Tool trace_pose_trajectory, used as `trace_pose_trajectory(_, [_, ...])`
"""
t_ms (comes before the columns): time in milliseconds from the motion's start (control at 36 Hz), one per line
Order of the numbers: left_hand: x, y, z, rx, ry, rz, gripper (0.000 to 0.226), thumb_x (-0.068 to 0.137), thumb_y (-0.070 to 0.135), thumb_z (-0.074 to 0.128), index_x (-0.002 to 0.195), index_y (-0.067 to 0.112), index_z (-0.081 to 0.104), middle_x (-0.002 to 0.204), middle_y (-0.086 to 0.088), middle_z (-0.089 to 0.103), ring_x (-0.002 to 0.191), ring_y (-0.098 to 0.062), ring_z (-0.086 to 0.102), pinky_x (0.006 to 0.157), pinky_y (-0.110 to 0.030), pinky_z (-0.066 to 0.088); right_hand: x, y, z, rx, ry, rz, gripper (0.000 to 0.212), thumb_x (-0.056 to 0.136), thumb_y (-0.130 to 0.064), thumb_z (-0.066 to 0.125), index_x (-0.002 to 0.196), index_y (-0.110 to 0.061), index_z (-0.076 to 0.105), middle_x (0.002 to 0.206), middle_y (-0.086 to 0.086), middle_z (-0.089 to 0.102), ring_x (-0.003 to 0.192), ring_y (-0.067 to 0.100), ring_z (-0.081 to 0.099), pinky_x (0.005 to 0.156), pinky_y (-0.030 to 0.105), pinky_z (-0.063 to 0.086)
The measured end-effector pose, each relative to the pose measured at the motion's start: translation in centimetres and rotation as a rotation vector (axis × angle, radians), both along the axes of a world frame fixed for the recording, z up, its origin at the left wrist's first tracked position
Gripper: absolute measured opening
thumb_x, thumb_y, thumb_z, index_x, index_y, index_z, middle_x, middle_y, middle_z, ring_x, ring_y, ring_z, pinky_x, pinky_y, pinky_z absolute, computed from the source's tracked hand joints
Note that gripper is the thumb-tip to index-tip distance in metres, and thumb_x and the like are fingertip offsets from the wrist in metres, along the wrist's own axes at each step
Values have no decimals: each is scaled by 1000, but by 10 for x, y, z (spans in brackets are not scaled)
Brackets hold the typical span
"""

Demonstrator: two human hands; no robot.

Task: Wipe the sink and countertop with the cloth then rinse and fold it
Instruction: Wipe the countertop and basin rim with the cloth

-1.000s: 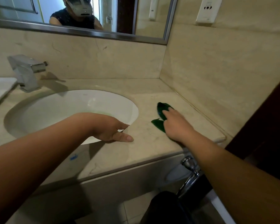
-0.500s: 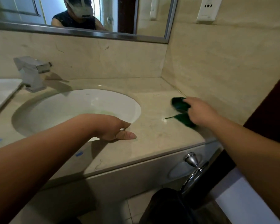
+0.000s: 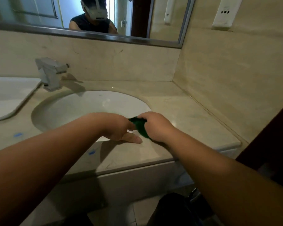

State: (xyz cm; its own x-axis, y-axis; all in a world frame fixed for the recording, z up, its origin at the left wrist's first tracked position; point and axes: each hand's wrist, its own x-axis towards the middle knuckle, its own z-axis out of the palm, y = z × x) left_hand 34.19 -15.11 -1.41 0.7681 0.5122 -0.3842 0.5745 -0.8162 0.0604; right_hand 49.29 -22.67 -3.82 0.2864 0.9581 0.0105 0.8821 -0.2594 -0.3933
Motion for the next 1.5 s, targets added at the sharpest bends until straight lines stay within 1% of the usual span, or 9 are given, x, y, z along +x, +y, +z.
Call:
trace_pose_trajectory(167, [-92,3,11,68,-199,128,71,97,74,39,156,36,46,155,8,56,138,-20,55,116,-41,40,5,13,39,255,655,-300,38,90,-6,45,103,-23,77,106,14,72,89,34,72,73,47,65])
trace_pose_trajectory(306, [-166,-3,-3,181,-289,279,45,105,56,48,141,35,64,135,7,70,119,-17,65,103,-39,51,-17,11,63,340,891,-253,37,91,-4,46,104,-20,76,108,21,74,91,38,73,70,51,65])
trace_pose_trajectory(500, [-211,-23,-33,365,-513,296,50,99,56,42,130,28,69,125,3,71,110,-21,67,94,-38,55,-130,-30,48,387,214,395,46,95,-14,47,134,-30,65,128,-8,66,113,11,58,97,32,48])
trace_pose_trajectory(639, [-226,-24,-57,421,-581,211,44,80,34,52,115,16,72,109,-5,71,99,-28,67,88,-30,46,-174,-36,-16,182,-258,821,64,88,-23,35,150,-29,52,154,1,51,136,24,47,111,45,43])
trace_pose_trajectory(778, [-226,-21,-67,512,-690,237,34,100,27,56,127,10,69,120,-8,71,108,-30,66,98,-38,48,-141,-17,-19,7,-187,643,63,100,-17,38,160,-36,33,169,-4,28,152,18,29,125,38,24])
trace_pose_trajectory(889, [-223,-21,-65,495,-675,221,36,106,34,53,132,14,67,127,-5,69,113,-24,64,100,-39,51,-81,8,-11,-106,-107,284,44,102,-16,40,141,-29,57,144,7,60,119,27,58,103,40,47])
trace_pose_trajectory(1028, [-220,-23,-57,431,-630,241,48,104,41,43,136,14,66,131,-5,68,118,-25,63,104,-40,51,-48,33,3,51,-9,17,45,99,-9,39,133,-22,65,131,11,66,109,27,59,85,35,45])
trace_pose_trajectory(1278, [-215,-14,-59,395,-647,221,43,98,38,44,127,14,64,124,-6,68,113,-26,62,99,-37,48,-153,-25,-20,103,-170,750,60,96,-12,44,154,-28,47,162,-1,42,149,19,35,124,33,25])
trace_pose_trajectory(1500, [-215,-14,-58,426,-614,214,54,103,46,42,147,17,56,142,-3,62,129,-21,57,109,-33,42,-66,2,-12,-67,-164,326,47,103,-15,39,145,-31,53,151,0,54,131,24,53,108,36,42])
